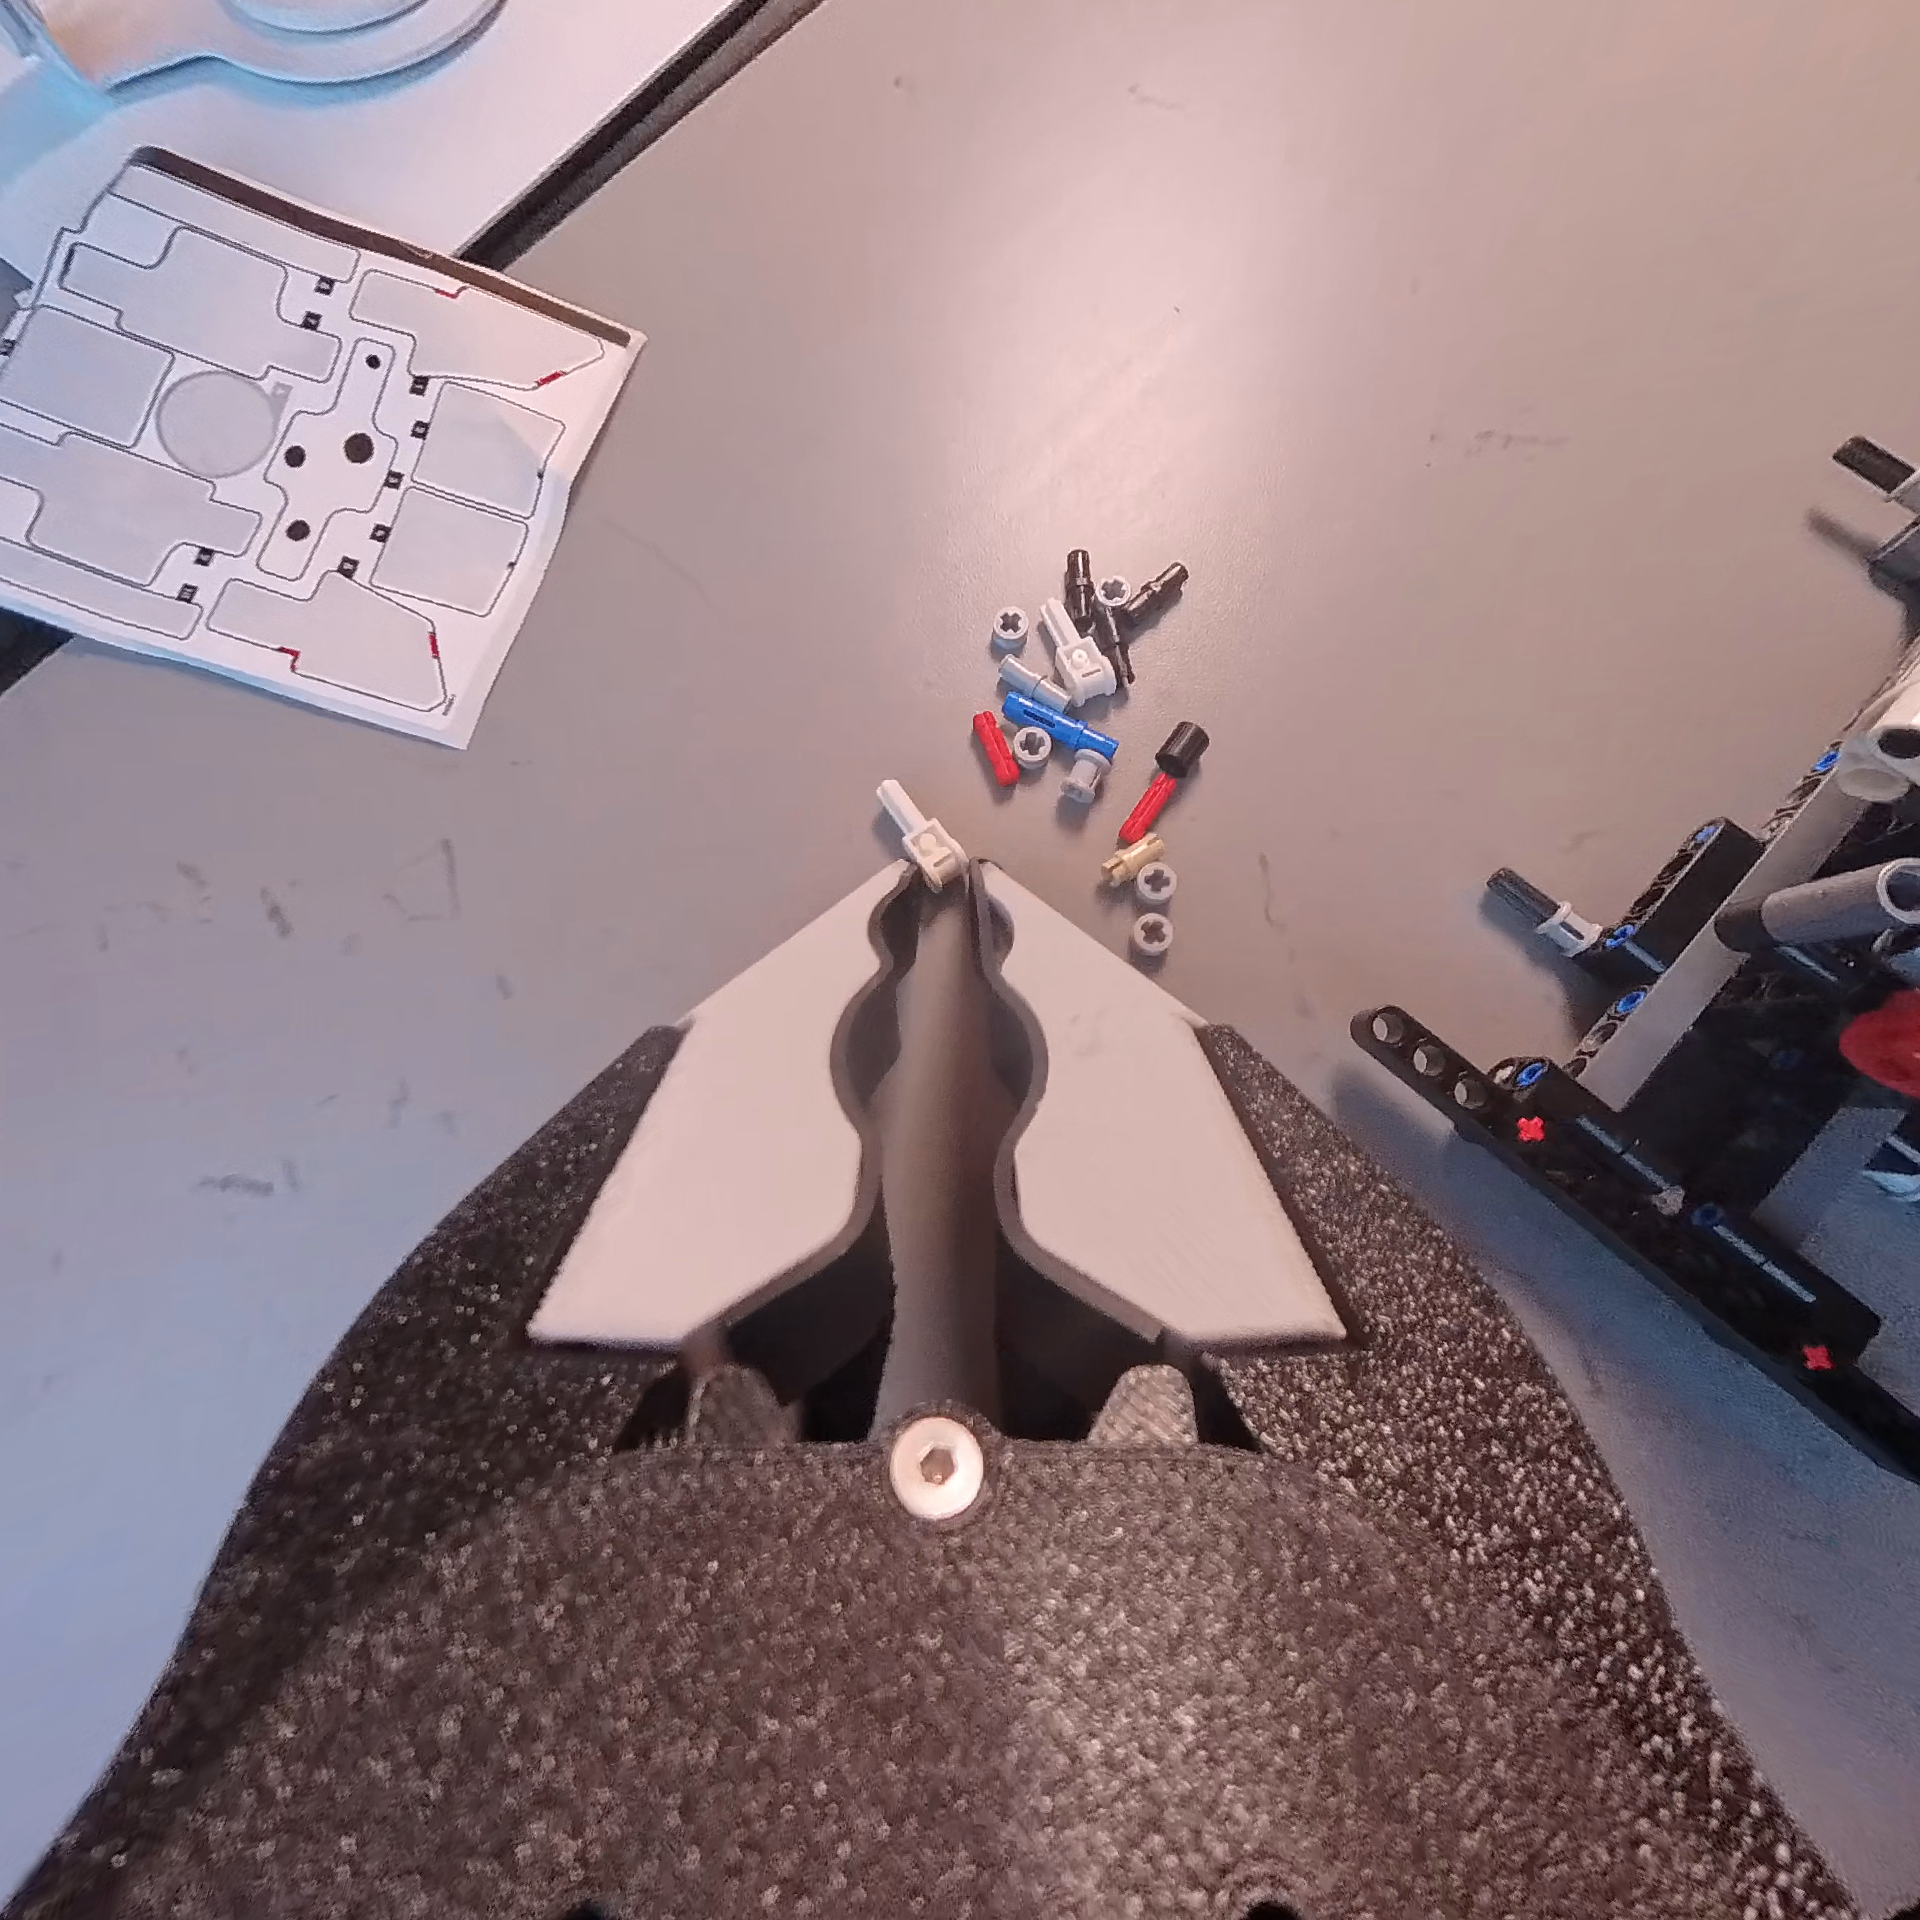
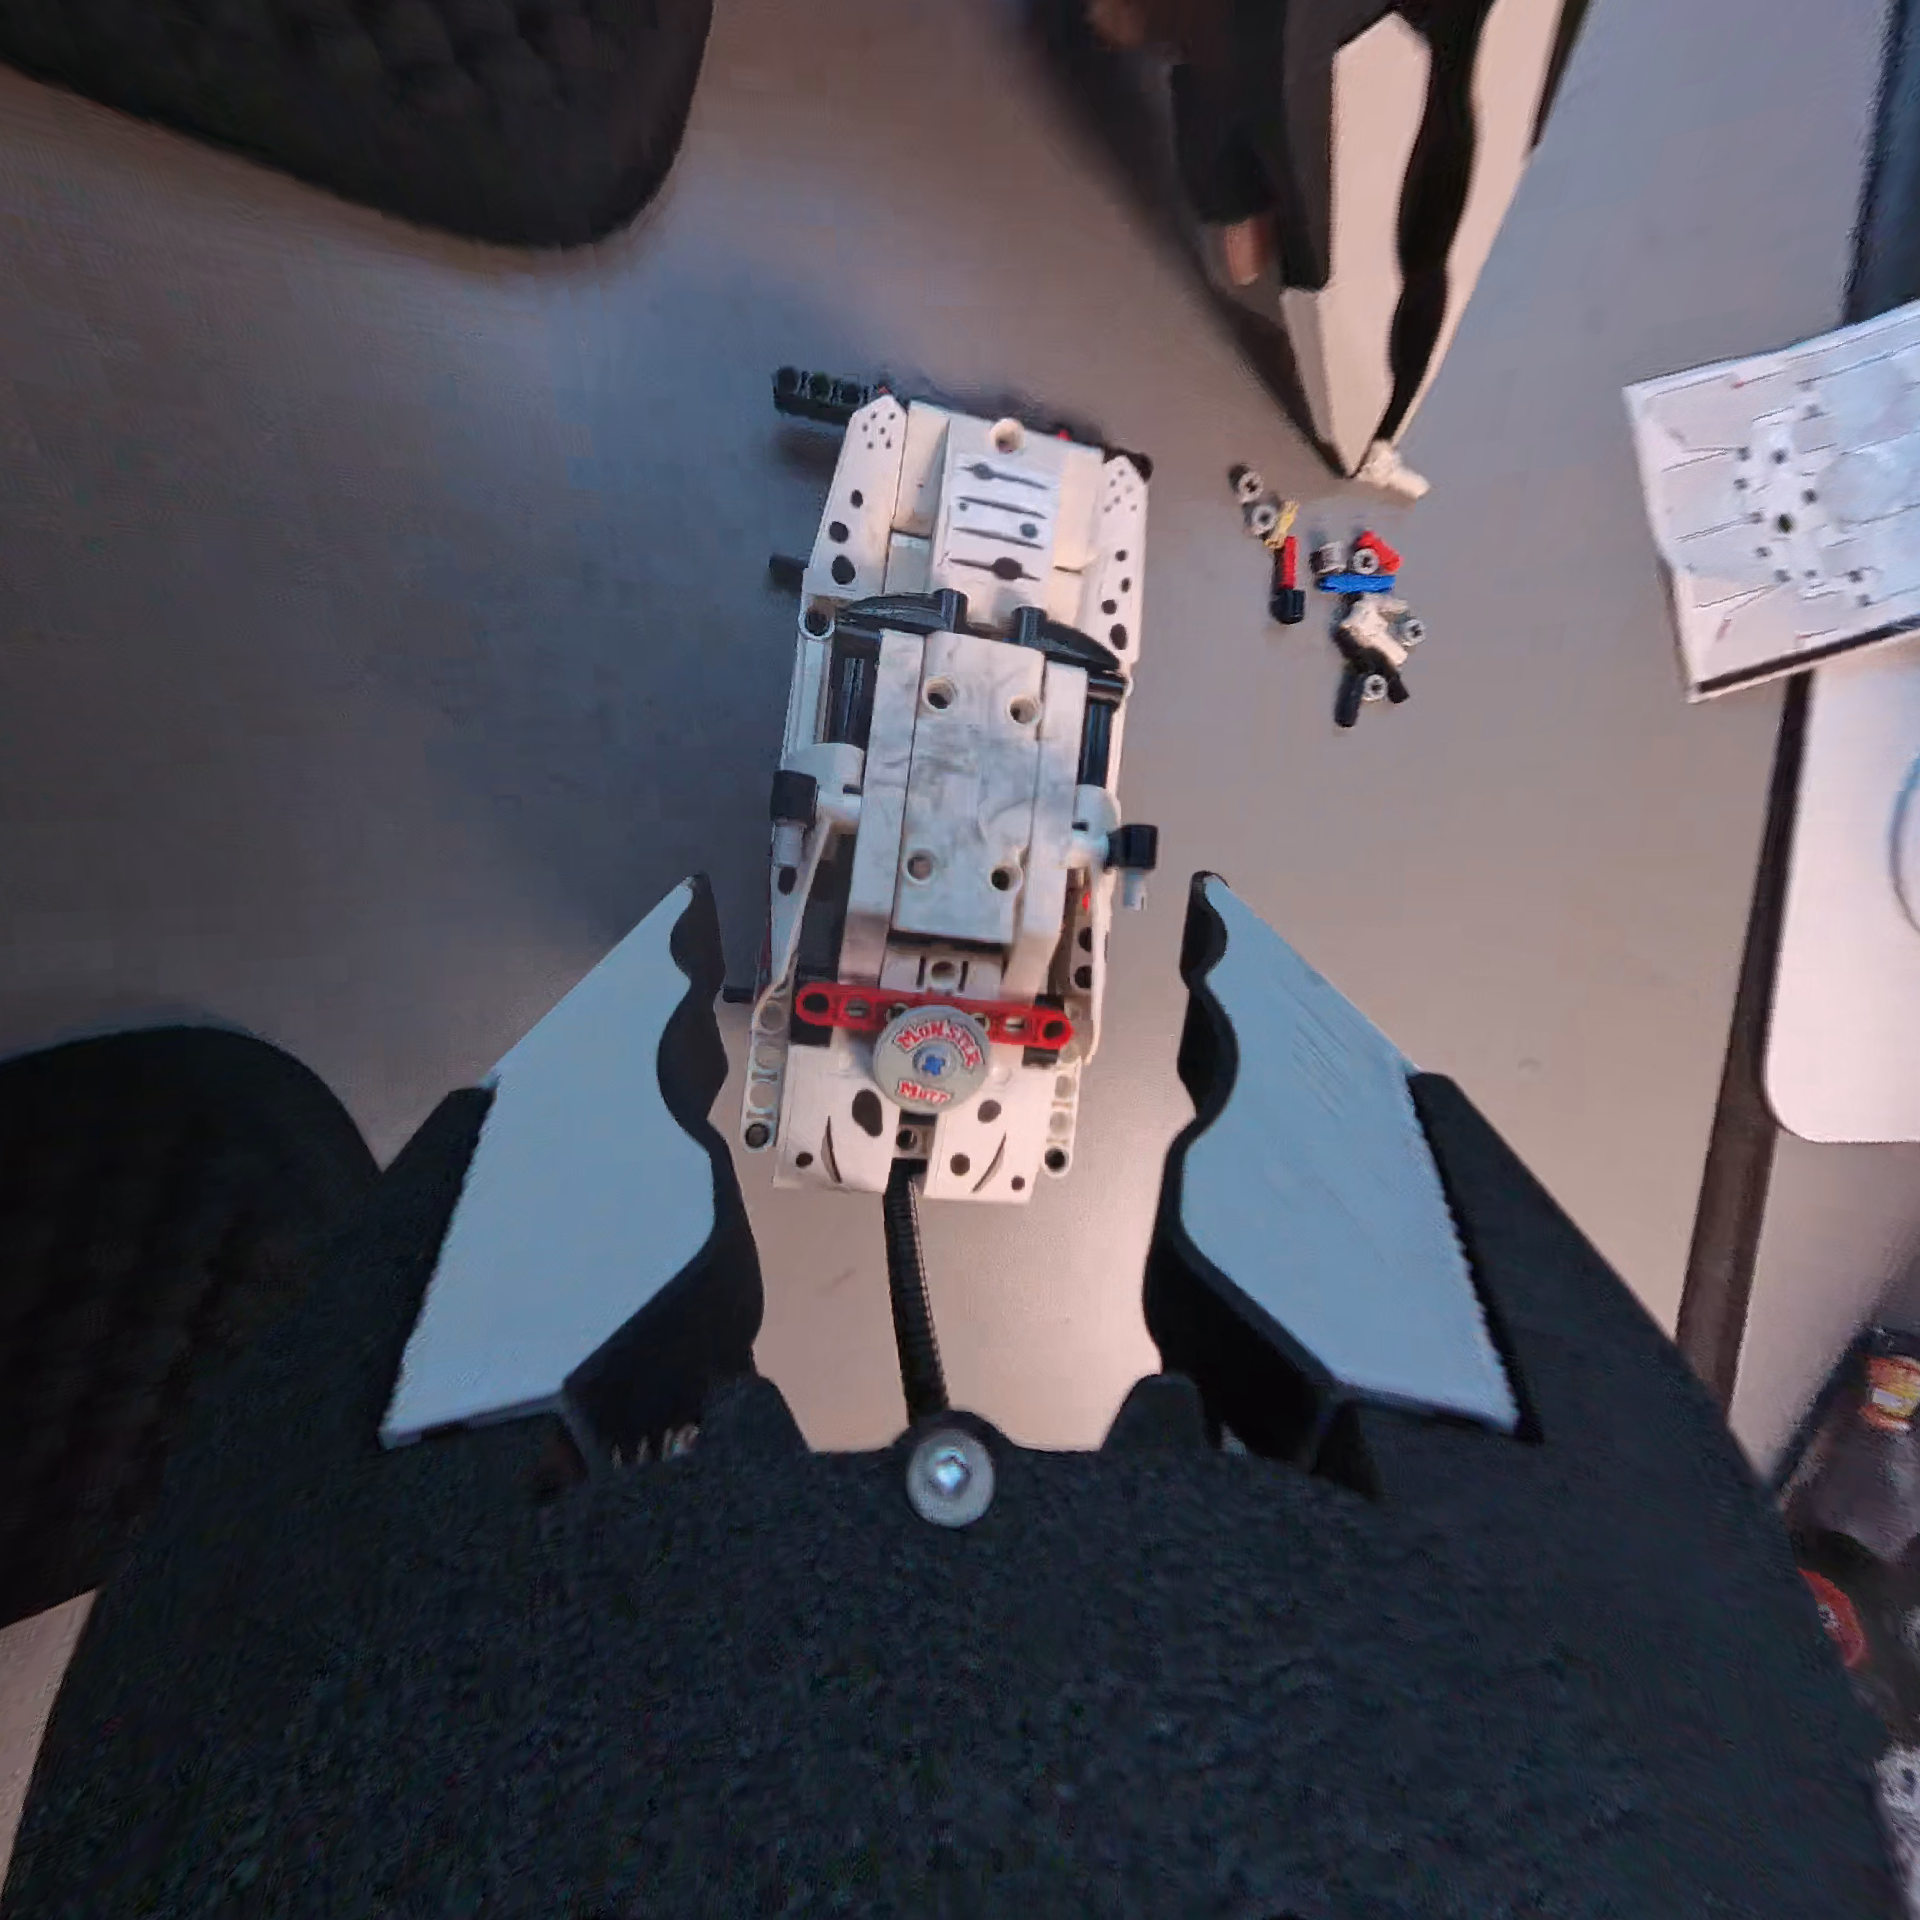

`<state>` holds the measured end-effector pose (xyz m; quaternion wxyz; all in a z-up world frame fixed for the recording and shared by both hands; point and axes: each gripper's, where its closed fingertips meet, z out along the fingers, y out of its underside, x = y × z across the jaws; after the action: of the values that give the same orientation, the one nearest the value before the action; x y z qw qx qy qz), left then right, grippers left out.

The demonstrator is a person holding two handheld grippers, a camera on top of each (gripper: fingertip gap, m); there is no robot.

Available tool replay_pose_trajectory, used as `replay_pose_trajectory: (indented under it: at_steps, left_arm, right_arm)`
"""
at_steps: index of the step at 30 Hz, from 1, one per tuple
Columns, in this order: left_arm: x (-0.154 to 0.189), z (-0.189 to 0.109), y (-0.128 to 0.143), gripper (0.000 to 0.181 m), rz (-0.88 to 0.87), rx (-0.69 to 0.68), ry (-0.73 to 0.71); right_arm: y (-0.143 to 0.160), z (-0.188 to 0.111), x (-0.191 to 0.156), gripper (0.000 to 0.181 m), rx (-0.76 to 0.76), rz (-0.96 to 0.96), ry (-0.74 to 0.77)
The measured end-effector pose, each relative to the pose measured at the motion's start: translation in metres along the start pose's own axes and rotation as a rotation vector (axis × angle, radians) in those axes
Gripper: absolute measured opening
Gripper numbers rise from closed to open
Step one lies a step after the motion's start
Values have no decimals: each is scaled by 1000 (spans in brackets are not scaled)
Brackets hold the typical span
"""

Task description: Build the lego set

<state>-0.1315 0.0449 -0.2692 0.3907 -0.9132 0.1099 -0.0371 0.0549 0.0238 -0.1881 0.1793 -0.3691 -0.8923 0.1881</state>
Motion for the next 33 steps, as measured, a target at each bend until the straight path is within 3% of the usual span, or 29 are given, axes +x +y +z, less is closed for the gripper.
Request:
replay_pose_trajectory:
  at_steps: [3, 6, 11, 17, 20, 23, 26, 30, 33]
  left_arm:
    - [-1, -19, -3, 7, -7, 59, -15]
    - [11, -47, -6, 7, 1, 127, -7]
    - [81, -88, -1, 7, 86, 204, 198]
    - [143, -76, 20, 7, 225, 103, 382]
    - [155, -60, 31, 7, 288, 16, 417]
    - [157, -48, 42, 7, 351, -45, 417]
    - [160, -47, 43, 7, 372, -36, 439]
    - [149, -55, 23, 25, 264, 65, 476]
    - [103, -50, -15, 22, 110, 206, 350]
  right_arm:
    - [3, 19, 1, 82, -127, -66, -8]
    - [13, 12, 0, 81, -186, -135, -42]
    - [66, -21, 20, 80, -274, -155, -120]
    - [123, -38, 117, 80, -312, -36, -8]
    - [136, -25, 136, 81, -321, -23, 20]
    - [134, -26, 145, 81, -335, 15, 100]
    - [118, -35, 137, 97, -271, 55, 170]
    - [72, -59, 109, 90, 21, 110, 310]
    - [45, -66, 73, 79, 269, 227, 350]
